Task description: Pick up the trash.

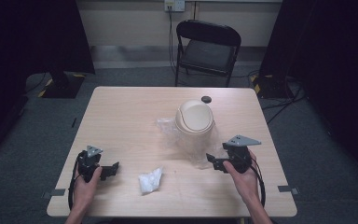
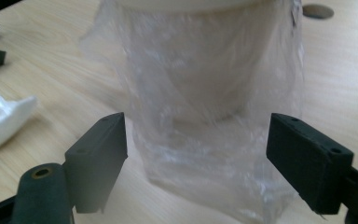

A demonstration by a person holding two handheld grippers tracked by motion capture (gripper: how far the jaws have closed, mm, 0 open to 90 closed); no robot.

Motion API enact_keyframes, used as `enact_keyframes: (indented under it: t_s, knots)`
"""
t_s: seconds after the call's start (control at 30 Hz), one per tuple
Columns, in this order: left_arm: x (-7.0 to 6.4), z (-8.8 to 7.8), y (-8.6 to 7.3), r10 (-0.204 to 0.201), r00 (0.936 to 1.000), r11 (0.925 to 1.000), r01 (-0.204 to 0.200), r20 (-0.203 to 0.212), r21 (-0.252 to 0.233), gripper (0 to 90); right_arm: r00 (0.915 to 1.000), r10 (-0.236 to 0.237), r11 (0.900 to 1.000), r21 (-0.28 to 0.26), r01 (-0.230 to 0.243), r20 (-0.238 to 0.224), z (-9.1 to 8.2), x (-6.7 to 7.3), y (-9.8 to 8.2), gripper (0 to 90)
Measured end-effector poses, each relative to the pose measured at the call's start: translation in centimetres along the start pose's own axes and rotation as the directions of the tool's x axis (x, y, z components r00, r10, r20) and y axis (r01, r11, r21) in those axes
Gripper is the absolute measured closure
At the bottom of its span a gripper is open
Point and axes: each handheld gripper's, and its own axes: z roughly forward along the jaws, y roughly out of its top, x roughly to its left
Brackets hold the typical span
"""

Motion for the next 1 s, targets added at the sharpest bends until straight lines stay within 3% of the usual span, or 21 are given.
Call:
enact_keyframes:
  t_s: [0.1, 0.13, 0.47, 0.6, 0.8, 1.0]
  knots:
    - [0.0, 0.0, 0.0, 0.000, 1.0000, 1.0000, 0.000, 0.000, 0.000, 0.0, 0.9996, -0.015, 1.000, -0.019, 0.015, -0.023, -0.1, 0.3, 0.9, 19.2]
    - [0.0, 0.0, 0.0, 0.000, 1.0000, 1.0000, 0.000, 0.000, 0.000, 0.0, 0.9984, -0.024, 0.999, -0.031, 0.022, -0.051, 0.1, 0.6, 1.6, 18.7]
    - [0.0, 0.0, 0.0, 0.000, 1.0000, 1.0000, 0.000, 0.000, 0.000, 0.0, 0.9933, -0.076, 0.995, -0.066, 0.071, -0.087, 0.9, 1.8, 5.6, 19.2]
    - [0.0, 0.0, 0.0, 0.000, 1.0000, 1.0000, 0.000, 0.000, 0.000, 0.0, 0.9939, -0.056, 0.997, -0.056, 0.051, -0.095, 1.6, 1.6, 6.4, 16.7]
    - [0.0, 0.0, 0.0, 0.000, 1.0000, 1.0000, 0.000, 0.000, 0.001, 0.0, 0.9925, -0.076, 0.996, -0.060, 0.071, -0.096, 2.5, 1.6, 7.7, 17.1]
    - [0.0, 0.0, 0.0, 0.000, 1.0000, 1.0000, 0.000, 0.000, 0.000, 0.0, 0.9925, -0.070, 0.996, -0.056, 0.065, -0.100, 3.3, 1.4, 7.8, 16.8]
